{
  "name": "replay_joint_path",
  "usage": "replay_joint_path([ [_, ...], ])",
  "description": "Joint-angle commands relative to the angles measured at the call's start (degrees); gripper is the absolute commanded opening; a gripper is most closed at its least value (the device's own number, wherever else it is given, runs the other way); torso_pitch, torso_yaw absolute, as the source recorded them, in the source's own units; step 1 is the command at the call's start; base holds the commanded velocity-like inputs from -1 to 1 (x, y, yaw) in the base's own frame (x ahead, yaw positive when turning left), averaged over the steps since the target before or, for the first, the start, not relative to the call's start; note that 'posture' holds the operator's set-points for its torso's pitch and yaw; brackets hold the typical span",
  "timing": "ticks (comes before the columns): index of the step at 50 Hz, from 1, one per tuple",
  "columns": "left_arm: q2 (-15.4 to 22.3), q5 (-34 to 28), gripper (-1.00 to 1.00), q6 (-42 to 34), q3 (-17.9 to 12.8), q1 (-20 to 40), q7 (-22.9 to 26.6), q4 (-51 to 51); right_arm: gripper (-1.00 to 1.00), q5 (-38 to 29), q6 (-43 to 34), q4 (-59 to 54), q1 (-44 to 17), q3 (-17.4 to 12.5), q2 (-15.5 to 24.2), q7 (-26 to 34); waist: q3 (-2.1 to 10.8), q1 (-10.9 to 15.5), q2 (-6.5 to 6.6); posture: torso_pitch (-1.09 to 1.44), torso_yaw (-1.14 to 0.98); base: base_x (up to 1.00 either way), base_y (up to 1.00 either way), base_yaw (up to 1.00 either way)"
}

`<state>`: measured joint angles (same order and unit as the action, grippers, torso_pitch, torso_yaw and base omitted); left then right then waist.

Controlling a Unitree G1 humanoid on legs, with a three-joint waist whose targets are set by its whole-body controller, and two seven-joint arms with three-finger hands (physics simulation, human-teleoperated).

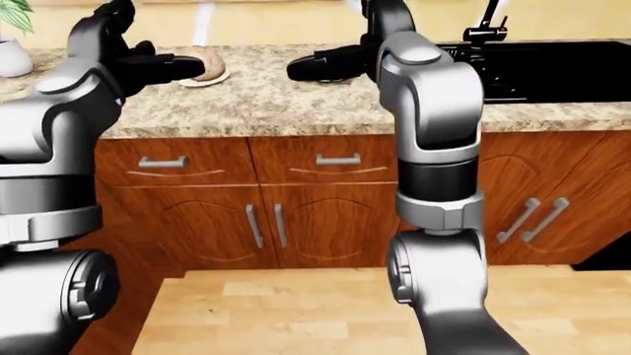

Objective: Place all breads on the cutting board.

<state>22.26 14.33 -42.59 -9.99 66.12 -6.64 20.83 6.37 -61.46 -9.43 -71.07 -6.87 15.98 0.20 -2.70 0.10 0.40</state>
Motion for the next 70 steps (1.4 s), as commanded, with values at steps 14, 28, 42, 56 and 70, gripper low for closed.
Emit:
replay_joint_path([
  [14, 0.95, 1.07, 1.00, 1.46, -0.53, 3.85, -0.63, -2.72, 1.00, 1.09, 2.57, -0.45, -5.42, 0.05, 0.57, -0.96, 1.94, 0.09, -0.07, 0.00, 0.00, 0.15, 0.00, 0.00],
  [28, 1.15, 1.84, 1.00, 1.97, -0.99, 2.22, -1.24, -3.12, 1.00, 1.02, 3.33, -1.07, -4.84, 0.51, -0.30, -1.17, 1.49, -0.24, 0.85, 0.00, 0.00, 0.14, 0.03, 0.00],
  [42, 1.19, 1.92, 1.00, 1.60, -0.69, 2.99, -1.29, -2.92, 1.00, 0.71, 3.45, -1.70, -5.26, 0.52, -0.12, -0.55, 1.54, -0.11, 0.37, 0.00, 0.00, 0.13, 0.05, 0.00],
  [56, 1.48, 0.90, 1.00, 2.80, -0.56, 2.75, -0.44, -1.38, 1.00, 0.48, 5.30, -3.13, -4.25, 0.63, -0.57, -0.09, 2.04, -0.33, 0.46, 0.00, 0.00, 0.12, 0.05, 0.00],
  [70, 1.31, 1.09, 1.00, 2.30, -0.68, 3.17, -0.58, -1.65, 1.00, 0.14, 5.65, -4.63, -5.57, 0.87, -0.84, 0.27, 1.76, -0.15, 0.64, 0.00, 0.00, 0.12, 0.05, 0.00],
])
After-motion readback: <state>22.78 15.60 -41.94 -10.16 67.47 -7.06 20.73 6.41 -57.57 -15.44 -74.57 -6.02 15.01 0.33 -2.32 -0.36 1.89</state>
